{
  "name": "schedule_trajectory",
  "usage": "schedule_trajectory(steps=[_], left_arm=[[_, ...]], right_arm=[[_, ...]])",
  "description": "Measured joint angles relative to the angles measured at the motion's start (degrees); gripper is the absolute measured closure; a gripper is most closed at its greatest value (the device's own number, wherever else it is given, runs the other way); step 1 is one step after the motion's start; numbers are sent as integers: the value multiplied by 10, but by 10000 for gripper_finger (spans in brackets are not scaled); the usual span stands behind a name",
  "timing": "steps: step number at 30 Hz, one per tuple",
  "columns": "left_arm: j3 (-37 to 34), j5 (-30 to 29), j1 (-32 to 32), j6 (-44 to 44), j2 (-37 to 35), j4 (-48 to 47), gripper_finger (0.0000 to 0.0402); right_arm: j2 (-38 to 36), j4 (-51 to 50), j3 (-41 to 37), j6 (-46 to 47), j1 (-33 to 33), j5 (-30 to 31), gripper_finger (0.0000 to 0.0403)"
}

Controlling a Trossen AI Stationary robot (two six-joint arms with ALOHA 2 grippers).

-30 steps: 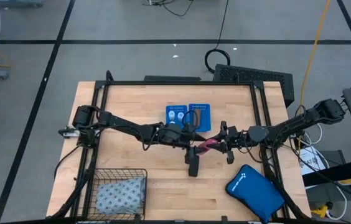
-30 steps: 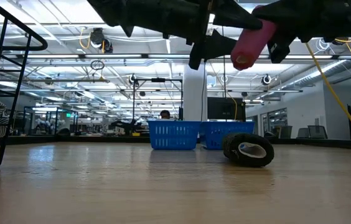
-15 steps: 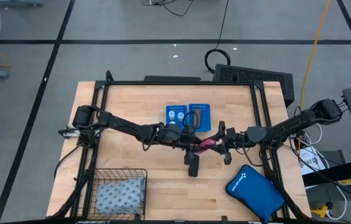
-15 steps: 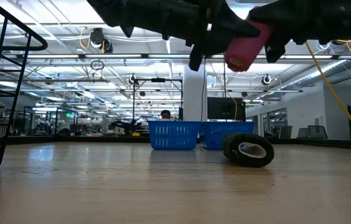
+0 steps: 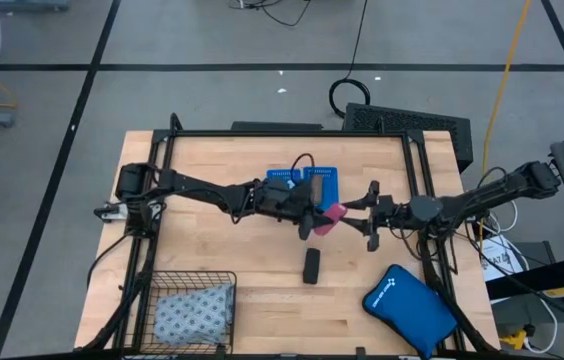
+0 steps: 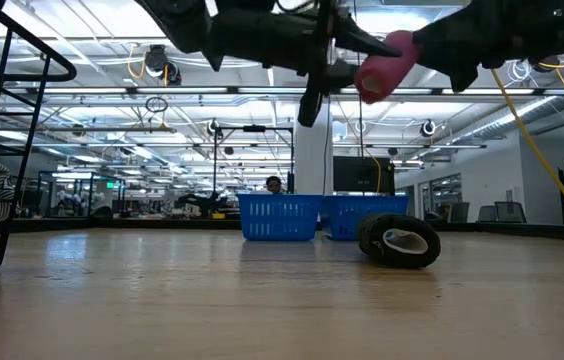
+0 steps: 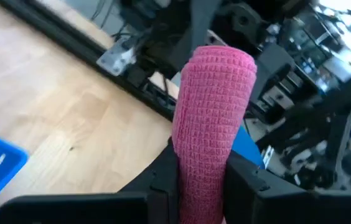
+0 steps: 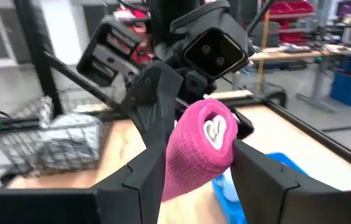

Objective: Pick & place medical supplies in basket/bin
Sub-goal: Put the pink bandage into the right blue bin

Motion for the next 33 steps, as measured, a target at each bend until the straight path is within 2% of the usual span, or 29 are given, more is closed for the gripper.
schedule_trajectory(steps=[5,12,16,20,23,29,33], left_arm=[[0,-4,23,-36,4,-2,298],[-1,-33,33,-21,4,16,327],[-1,-89,41,-23,4,18,328],[-1,-80,34,-21,4,16,324],[-1,-82,35,-35,4,14,328],[-1,-196,34,-35,30,14,324],[-1,-211,37,-45,59,44,319]], right_arm=[[-14,-24,-1,-1,0,40,247],[-25,-47,0,-13,0,107,247],[-44,-88,0,-19,4,141,254],[-62,-124,0,-15,3,199,261],[-72,-140,0,-12,2,207,267],[-73,-141,0,-12,2,211,274],[-73,-141,0,-11,2,211,277]])
